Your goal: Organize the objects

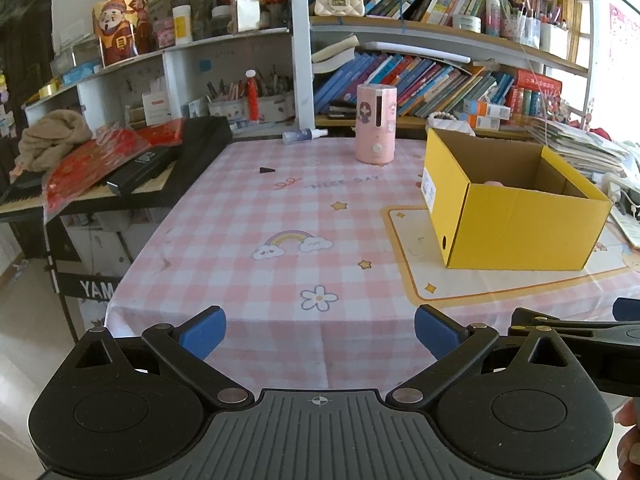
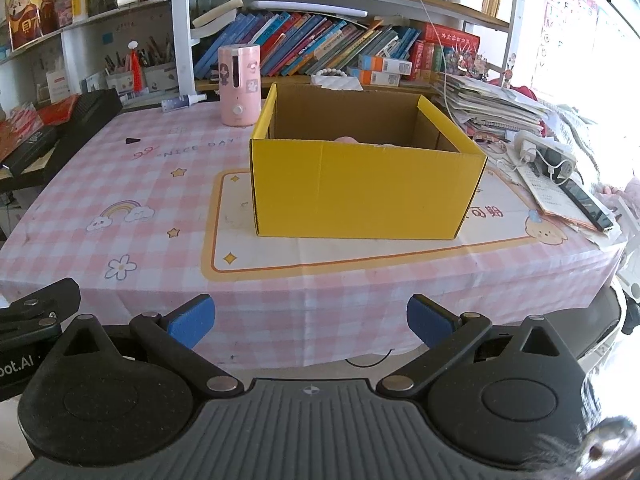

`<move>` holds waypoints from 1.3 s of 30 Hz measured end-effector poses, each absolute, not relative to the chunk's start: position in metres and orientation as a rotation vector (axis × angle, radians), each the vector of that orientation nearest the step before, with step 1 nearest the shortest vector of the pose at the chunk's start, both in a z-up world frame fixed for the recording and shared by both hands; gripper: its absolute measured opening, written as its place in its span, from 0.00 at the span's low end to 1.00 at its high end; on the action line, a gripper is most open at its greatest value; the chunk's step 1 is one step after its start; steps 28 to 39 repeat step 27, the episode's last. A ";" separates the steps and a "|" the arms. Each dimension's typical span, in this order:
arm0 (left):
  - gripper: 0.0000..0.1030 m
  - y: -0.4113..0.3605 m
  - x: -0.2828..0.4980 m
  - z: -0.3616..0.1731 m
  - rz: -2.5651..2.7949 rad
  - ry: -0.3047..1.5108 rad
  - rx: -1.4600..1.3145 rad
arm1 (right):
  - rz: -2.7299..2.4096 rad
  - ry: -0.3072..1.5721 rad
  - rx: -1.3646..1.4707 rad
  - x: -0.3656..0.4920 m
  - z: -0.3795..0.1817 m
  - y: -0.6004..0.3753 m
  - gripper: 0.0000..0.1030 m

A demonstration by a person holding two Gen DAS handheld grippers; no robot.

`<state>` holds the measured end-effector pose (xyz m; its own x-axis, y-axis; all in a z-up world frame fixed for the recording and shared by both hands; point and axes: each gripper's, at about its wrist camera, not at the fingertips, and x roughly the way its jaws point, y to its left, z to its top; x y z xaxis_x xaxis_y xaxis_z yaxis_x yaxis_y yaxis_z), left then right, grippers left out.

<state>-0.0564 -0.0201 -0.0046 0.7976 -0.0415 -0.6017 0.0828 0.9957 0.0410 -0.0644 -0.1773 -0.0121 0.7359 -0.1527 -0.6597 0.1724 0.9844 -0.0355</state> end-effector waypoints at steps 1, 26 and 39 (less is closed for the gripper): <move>0.99 -0.020 -0.057 -0.004 -0.066 0.643 0.067 | -0.179 0.722 0.028 -0.064 -0.012 -0.177 1.00; 0.98 -0.019 -0.050 -0.004 -0.053 0.633 0.063 | -0.176 0.717 0.024 -0.055 -0.009 -0.176 1.00; 0.98 -0.019 -0.049 -0.004 -0.054 0.634 0.061 | -0.175 0.718 0.024 -0.053 -0.010 -0.176 1.00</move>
